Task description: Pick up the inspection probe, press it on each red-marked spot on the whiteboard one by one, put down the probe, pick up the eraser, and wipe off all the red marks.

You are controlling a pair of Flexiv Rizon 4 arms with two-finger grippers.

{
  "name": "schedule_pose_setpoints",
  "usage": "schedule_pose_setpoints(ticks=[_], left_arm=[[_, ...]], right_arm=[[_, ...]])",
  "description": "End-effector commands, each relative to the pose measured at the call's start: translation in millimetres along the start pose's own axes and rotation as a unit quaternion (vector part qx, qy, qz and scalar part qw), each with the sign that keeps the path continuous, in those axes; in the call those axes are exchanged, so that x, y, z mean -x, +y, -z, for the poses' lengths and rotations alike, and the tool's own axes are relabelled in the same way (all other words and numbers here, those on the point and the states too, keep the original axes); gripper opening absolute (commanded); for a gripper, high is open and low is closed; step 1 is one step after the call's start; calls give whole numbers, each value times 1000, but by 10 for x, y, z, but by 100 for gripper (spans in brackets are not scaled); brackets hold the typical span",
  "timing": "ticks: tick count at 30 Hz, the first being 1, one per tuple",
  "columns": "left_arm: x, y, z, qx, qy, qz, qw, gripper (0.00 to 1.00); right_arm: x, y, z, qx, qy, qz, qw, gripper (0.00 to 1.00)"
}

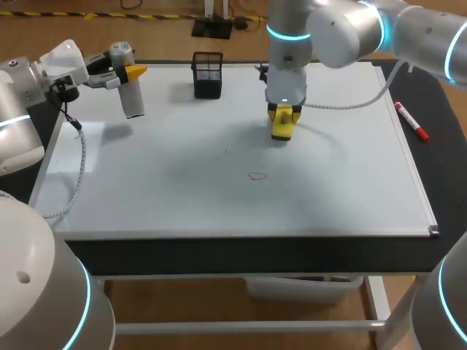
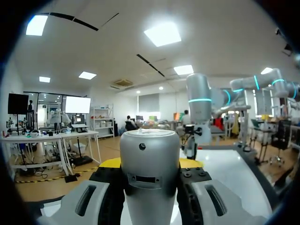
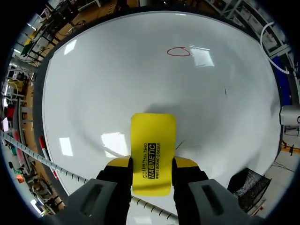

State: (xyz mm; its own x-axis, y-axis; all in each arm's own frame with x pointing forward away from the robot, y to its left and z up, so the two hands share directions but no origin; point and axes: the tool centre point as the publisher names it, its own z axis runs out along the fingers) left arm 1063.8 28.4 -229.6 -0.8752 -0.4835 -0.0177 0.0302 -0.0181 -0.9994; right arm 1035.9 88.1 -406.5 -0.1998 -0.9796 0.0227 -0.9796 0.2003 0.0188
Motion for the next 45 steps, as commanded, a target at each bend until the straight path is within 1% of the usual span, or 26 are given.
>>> schedule_pose_setpoints(ticks=[1, 5, 15, 20, 27, 31, 36, 40, 45], left_arm=[[-4, -5, -3, 0, -1, -1, 1000, 0], [-4, -5, -3, 0, -1, -1, 1000, 0], [-4, -5, -3, 0, -1, -1, 1000, 0], [-4, -5, -3, 0, -1, -1, 1000, 0], [-4, -5, -3, 0, -1, -1, 1000, 0], [-4, -5, -3, 0, -1, -1, 1000, 0], [-4, -5, -3, 0, -1, -1, 1000, 0], [-4, -5, -3, 0, -1, -1, 1000, 0], [-4, -5, -3, 0, -1, -1, 1000, 0]], right_arm=[[-184, -49, 159, -4, -3, -11, 1000, 0], [-379, -127, 227, -15, 1, -34, 999, 0], [-1027, -380, 361, -33, -2, -113, 993, 0], [-1314, -429, 408, -40, -2, -149, 988, 0], [-1671, -422, 417, -40, -2, -190, 981, 0], [-1818, -398, 414, -37, -4, -208, 977, 0], [-1944, -408, 414, -36, -3, -224, 974, 0], [-1986, -404, 412, -34, -1, -231, 972, 0], [-1988, -396, 395, -26, 0, -232, 972, 0]])
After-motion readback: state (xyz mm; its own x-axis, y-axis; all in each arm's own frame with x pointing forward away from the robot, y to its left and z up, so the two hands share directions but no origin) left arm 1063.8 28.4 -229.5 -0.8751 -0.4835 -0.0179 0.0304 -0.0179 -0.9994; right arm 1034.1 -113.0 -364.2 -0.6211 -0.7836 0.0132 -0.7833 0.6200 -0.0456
